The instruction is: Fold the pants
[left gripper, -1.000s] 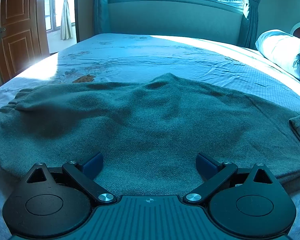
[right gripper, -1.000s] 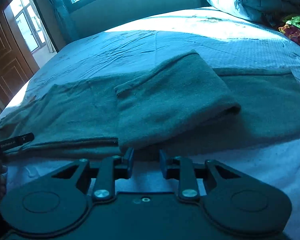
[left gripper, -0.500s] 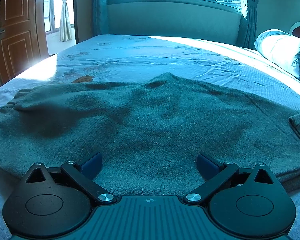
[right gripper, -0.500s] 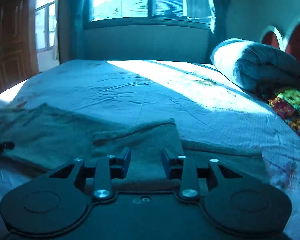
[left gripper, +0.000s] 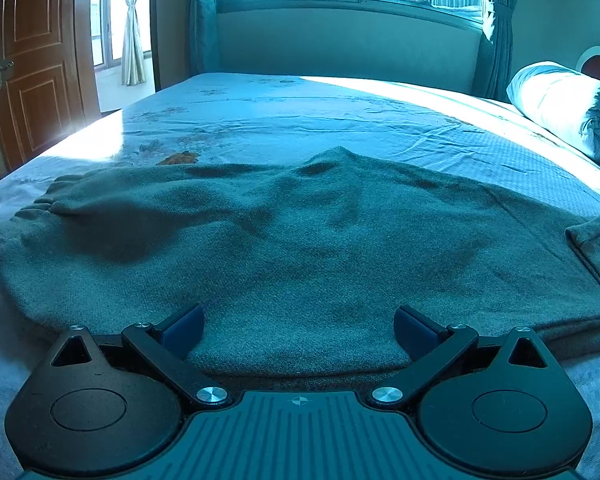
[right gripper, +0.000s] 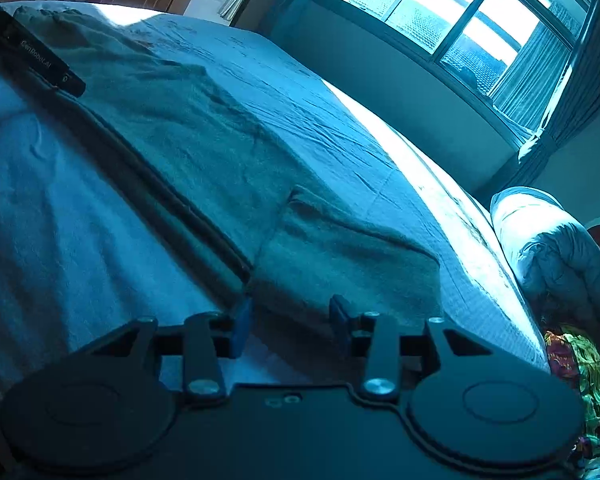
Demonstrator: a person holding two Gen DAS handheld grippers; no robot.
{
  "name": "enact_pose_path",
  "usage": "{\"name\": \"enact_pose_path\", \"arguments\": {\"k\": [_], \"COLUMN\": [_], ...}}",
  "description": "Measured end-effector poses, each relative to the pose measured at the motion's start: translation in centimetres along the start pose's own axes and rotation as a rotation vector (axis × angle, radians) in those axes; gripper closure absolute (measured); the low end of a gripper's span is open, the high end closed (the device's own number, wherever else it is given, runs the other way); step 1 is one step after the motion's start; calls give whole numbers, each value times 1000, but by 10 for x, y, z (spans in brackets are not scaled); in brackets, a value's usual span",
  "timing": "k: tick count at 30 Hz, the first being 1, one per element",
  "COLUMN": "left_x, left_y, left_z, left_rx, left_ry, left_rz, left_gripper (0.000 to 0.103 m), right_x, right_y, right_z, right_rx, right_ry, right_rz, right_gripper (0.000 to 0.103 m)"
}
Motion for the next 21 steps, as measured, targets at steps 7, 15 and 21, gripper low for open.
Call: {"name": "enact_pose_path", "arguments": {"k": [7,15,21], "left_x": [0,-1,-1], "left_y": [-2,-2,-4], "left_z": [0,0,1], "left_rx": [-2,-3,0], "left_ry": [-3,-6,-10], "left_rz": [-2,-5,-8], "left_gripper": [2,3,2], "right_x": [7,17,10], "right_y": [-2,-13,-12], "right_z": [10,4,-8], "right_rx": [-37,-57,-65], "right_ry": [-114,-59,122], "right_rz": [30,12,-24], "right_gripper": [79,88,86]}}
Point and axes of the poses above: each gripper's, at about its wrist camera, not at the fingertips, and y roughly against the way its jaws point, z to its right, x to its top, the point moved 1 cm from there along -y, roughly the way its jaws point, and after that the axes turned 1 degree about -x, right-handed, at the moved point
